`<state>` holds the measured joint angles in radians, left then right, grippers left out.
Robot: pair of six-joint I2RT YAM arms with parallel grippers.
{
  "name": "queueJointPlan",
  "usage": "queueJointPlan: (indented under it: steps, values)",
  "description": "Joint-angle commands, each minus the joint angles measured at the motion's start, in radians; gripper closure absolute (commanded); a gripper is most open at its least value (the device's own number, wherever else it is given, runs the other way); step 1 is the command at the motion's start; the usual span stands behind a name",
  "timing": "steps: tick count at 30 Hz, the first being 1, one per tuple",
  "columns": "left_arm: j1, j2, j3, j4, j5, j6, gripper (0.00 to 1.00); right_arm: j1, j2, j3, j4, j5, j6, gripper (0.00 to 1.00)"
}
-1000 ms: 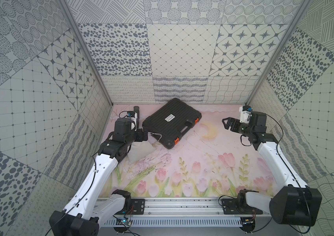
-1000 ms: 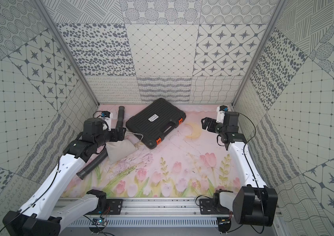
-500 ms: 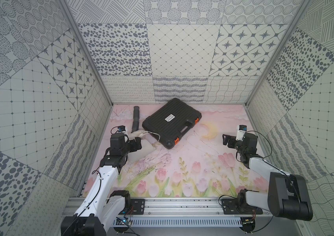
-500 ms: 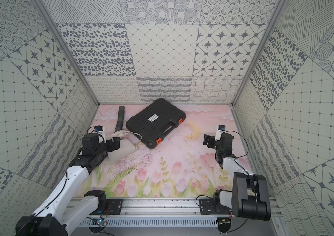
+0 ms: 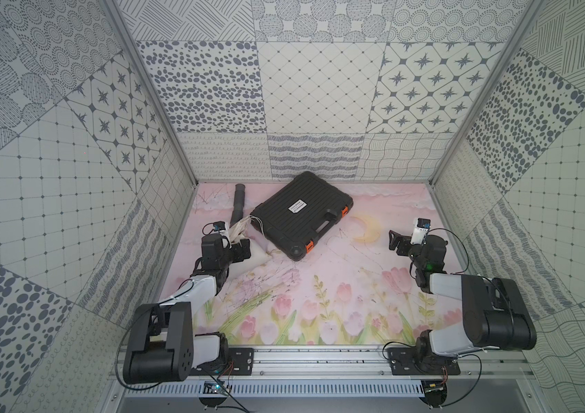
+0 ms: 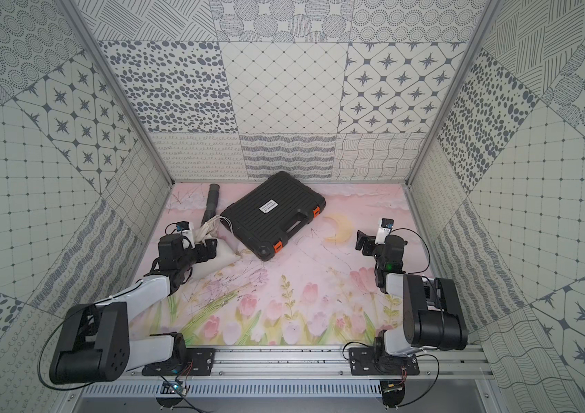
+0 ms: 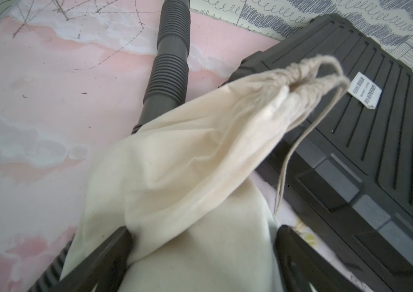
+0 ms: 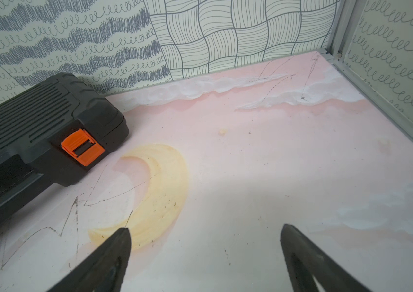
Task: Close the soil bag
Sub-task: Reset both arms
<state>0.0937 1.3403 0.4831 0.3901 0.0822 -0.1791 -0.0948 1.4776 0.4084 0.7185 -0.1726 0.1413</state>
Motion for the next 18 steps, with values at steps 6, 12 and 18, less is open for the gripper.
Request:
queueJointPlan:
  steps: [6,12,18]
  values:
    - [-0.024,0.170,-0.065,0.404,0.107,0.086,0.04,0.093,0.076,-0.012,0.148,0.112,-0.090,0.03]
    - [-0.099,0.229,-0.065,0.442,-0.025,0.127,0.04,0.128,0.090,-0.008,0.166,0.171,-0.112,0.03]
    - [-0.100,0.234,-0.069,0.457,-0.029,0.131,0.04,0.127,0.086,-0.003,0.156,0.172,-0.113,0.03]
